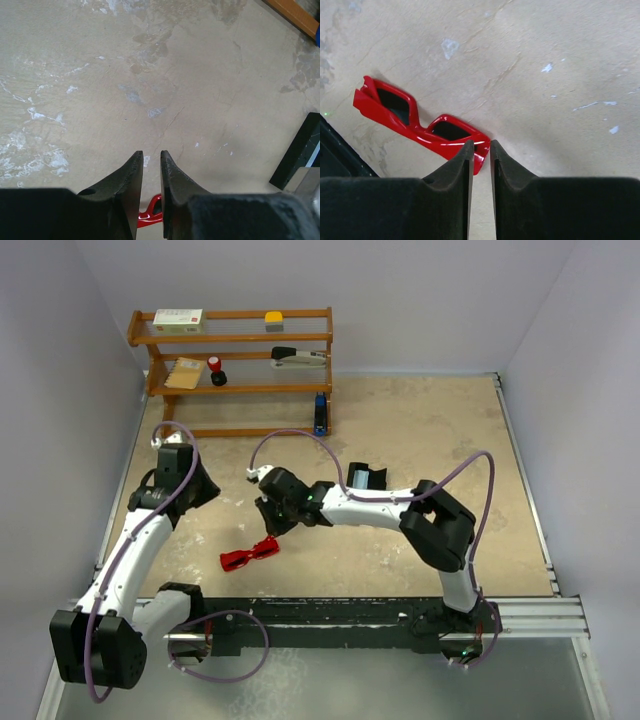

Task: Organize the sunglasses
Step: Adjust the sunglasses at the center of the board, then pick up the sunglasses from the center of the board.

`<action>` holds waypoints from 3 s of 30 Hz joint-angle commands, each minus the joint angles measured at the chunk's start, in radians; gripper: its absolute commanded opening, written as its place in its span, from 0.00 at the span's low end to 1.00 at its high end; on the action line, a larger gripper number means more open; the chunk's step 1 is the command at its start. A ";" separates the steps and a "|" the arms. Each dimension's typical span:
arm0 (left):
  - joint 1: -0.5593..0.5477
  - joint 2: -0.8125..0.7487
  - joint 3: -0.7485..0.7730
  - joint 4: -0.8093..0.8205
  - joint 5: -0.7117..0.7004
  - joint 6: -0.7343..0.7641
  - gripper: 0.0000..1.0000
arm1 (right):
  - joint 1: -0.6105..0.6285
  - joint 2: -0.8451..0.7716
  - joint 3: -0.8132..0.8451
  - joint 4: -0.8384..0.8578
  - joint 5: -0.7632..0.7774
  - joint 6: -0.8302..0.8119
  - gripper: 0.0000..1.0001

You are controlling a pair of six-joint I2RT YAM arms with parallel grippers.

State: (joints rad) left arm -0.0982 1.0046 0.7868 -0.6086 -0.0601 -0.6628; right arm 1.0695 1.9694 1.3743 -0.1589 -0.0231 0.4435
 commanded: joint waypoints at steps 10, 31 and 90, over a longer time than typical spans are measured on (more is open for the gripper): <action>0.005 -0.061 0.003 0.011 -0.020 -0.022 0.18 | 0.031 -0.015 0.064 -0.012 0.033 -0.017 0.00; 0.005 -0.057 0.016 0.005 -0.028 -0.021 0.17 | 0.033 0.073 0.074 -0.007 0.034 -0.036 0.00; 0.244 0.008 -0.098 0.081 0.051 -0.131 0.44 | 0.182 0.110 0.198 -0.102 0.086 -0.037 0.39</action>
State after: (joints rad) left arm 0.1375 1.0229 0.6907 -0.5640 -0.0303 -0.7776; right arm 1.2503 2.0789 1.5391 -0.2535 0.0544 0.4007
